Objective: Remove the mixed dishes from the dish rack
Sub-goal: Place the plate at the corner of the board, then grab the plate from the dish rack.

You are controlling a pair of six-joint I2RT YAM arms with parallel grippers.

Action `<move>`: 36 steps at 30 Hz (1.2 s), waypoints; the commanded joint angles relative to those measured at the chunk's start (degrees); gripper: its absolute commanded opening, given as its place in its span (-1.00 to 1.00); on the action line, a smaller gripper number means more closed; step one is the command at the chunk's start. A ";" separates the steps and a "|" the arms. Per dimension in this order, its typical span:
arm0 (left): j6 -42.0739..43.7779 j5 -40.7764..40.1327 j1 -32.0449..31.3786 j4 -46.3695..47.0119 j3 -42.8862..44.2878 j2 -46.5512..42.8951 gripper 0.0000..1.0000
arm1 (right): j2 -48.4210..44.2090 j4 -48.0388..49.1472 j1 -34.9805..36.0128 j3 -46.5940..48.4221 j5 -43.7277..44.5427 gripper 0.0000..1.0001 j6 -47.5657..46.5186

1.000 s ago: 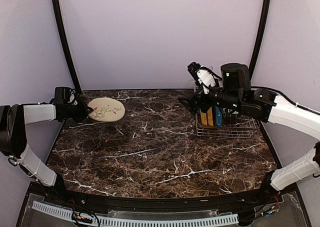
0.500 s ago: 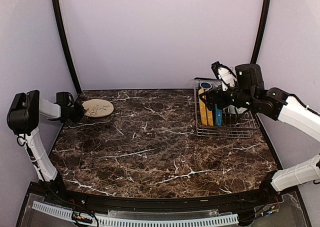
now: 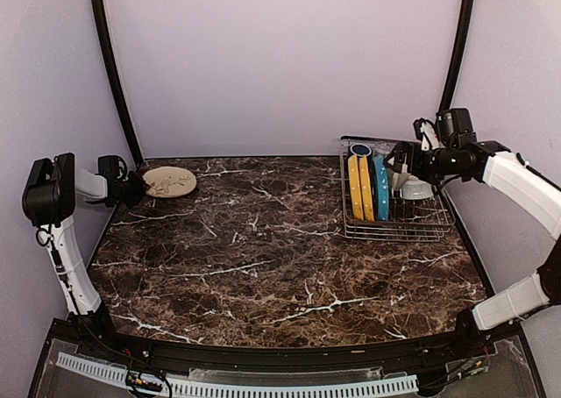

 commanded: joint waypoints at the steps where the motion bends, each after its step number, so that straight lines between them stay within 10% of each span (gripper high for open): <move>1: -0.45 3.64 0.07 1.15 2.95 1.41 -0.78 | 2.85 -2.14 -0.86 1.13 -11.38 0.97 3.78; 9: 2.54 2.49 0.41 -3.63 8.04 3.85 -0.54 | 2.66 -0.93 -0.88 0.45 -14.12 0.97 2.17; 26: 6.87 0.07 0.48 -20.96 13.40 -2.20 0.75 | 0.76 -2.89 -0.53 -0.93 -11.35 0.97 -1.42; 36: 12.37 1.42 -10.15 -19.53 10.51 -16.61 0.82 | 6.89 -4.28 0.14 2.71 -6.57 0.31 -5.32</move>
